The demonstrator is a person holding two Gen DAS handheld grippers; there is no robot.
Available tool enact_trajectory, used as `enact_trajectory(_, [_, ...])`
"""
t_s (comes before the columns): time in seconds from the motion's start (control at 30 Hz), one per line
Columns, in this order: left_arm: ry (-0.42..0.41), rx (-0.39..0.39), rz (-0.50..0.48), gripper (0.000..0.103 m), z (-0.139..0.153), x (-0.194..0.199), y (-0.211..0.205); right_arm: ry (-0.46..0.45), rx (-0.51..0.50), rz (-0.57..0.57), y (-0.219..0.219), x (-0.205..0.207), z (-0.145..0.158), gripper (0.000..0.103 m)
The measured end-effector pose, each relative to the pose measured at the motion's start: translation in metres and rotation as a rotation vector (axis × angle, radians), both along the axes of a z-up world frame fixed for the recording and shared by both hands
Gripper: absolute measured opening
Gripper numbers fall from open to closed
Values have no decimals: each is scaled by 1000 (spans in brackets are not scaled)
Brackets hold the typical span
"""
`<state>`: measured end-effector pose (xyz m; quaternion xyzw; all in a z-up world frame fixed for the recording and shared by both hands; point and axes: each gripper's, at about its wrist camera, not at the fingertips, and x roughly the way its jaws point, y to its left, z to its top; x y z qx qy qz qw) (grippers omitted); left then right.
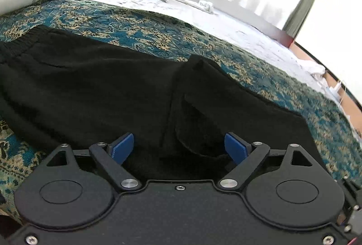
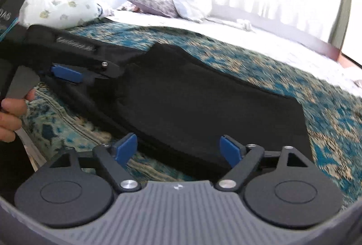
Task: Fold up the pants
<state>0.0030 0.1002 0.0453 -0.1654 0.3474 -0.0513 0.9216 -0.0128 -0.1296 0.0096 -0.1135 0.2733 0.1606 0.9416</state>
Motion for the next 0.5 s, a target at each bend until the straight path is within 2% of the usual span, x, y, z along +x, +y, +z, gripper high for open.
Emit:
enact_trajectory(0.13, [9, -118, 31, 92, 4, -1, 17, -22, 17, 26, 18, 8, -1, 92])
enact_trajectory(0.2, [19, -153, 41, 94, 2, 1, 22, -24, 22, 36, 26, 11, -2, 92])
enact_trajectory(0.27, [55, -131, 40, 93, -3, 6, 18, -26, 15, 44, 32, 15, -4, 92])
enact_trajectory(0.33, [65, -62, 30, 89, -7, 9, 8, -28, -1, 46, 39, 17, -7, 92])
enact_trajectory(0.4, [42, 21, 11, 61, -4, 8, -7, -30, -12, 44, 44, 20, -10, 92])
enact_trajectory(0.43, [46, 44, -5, 37, -4, 9, -13, -28, -17, 40, 46, 22, -11, 92])
enact_trajectory(0.47, [56, 54, -13, 24, -4, 10, -18, -26, -18, 38, 47, 23, -13, 92])
enact_trajectory(0.5, [62, 56, -12, 21, -4, 11, -20, -25, -15, 35, 46, 24, -13, 93])
